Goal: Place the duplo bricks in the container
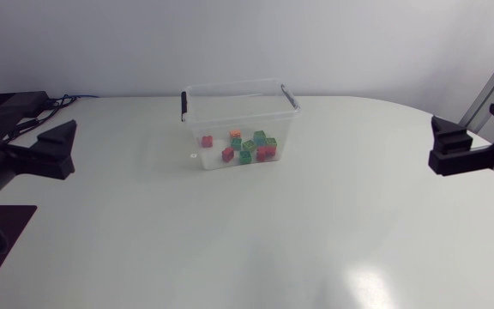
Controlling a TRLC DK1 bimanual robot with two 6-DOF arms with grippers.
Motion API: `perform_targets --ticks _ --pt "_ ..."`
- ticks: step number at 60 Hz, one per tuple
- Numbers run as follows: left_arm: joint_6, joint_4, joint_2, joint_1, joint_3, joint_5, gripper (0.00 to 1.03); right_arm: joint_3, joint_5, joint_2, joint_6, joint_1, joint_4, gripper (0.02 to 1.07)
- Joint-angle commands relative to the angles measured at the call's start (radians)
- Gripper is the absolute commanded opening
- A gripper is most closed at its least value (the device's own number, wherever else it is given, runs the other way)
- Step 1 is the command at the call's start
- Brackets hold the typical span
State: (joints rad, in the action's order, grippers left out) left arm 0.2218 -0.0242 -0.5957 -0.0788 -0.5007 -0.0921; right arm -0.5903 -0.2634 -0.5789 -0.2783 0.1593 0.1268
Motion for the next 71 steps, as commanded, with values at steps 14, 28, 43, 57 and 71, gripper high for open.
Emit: perform_targets --ticks 14,28,43,57,71 --pt "-0.014 -0.014 0.180 0.020 0.126 0.003 0.99 0.158 0.027 0.185 -0.004 -0.041 -0.002 1.02" --pt "-0.072 -0.004 0.295 0.037 0.230 0.028 0.99 0.278 0.092 0.295 0.075 -0.074 -0.037 1.02" --pt "-0.143 0.009 0.437 0.056 0.357 0.058 0.99 0.425 0.173 0.429 0.171 -0.114 -0.079 1.02" --pt "-0.198 0.020 0.549 0.072 0.458 0.082 0.99 0.541 0.237 0.534 0.246 -0.146 -0.113 1.02" --pt "-0.222 0.024 0.596 0.079 0.501 0.092 0.99 0.590 0.263 0.579 0.278 -0.159 -0.127 1.02"
